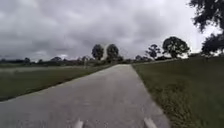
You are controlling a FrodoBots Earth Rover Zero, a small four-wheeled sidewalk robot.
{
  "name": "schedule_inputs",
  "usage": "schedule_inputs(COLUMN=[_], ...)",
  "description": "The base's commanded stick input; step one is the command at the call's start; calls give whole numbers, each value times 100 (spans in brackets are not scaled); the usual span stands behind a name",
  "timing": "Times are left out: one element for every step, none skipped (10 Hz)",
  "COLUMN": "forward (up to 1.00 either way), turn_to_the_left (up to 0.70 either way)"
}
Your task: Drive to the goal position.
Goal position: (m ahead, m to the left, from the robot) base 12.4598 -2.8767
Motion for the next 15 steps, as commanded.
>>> schedule_inputs(forward=[70,70,70,70,70,70,70,70,70,70,70,70,70,70,70], turn_to_the_left=[0,0,0,0,0,0,0,0,0,0,0,0,0,0,0])
